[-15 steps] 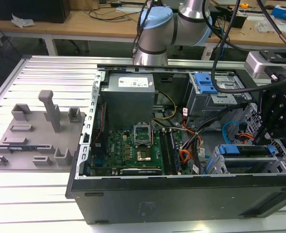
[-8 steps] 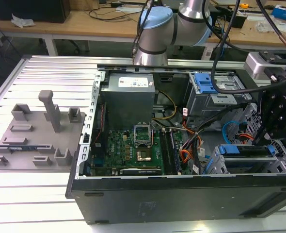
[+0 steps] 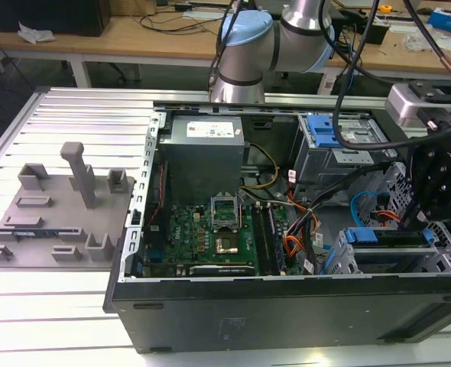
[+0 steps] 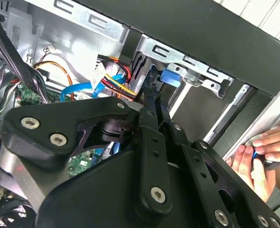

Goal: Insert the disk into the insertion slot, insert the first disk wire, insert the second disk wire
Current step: 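Insert the first disk wire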

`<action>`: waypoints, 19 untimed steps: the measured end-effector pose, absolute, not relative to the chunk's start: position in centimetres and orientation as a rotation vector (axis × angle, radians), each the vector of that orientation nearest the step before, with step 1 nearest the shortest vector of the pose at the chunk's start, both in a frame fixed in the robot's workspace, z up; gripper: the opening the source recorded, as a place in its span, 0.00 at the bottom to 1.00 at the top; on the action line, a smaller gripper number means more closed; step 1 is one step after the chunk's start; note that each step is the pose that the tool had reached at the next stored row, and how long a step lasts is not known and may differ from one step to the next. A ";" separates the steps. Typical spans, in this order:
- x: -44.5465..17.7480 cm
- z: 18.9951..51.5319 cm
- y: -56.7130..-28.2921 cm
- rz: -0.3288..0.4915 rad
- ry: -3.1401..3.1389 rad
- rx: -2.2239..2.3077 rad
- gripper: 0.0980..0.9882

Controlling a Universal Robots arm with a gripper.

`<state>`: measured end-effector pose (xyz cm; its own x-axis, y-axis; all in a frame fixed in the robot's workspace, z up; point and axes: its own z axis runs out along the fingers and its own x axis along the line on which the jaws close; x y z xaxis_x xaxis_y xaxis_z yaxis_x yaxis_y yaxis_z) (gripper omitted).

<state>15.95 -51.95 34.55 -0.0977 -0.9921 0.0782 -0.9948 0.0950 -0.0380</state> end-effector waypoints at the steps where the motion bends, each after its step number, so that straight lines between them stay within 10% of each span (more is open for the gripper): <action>1: 16.0 34.5 -52.0 0.126 -2.300 2.088 0.07; 19: 16.0 34.1 -51.9 0.126 -2.300 2.088 0.07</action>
<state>15.95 -51.95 34.13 -0.0976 -0.9921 0.0782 -0.9948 0.0949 -0.0380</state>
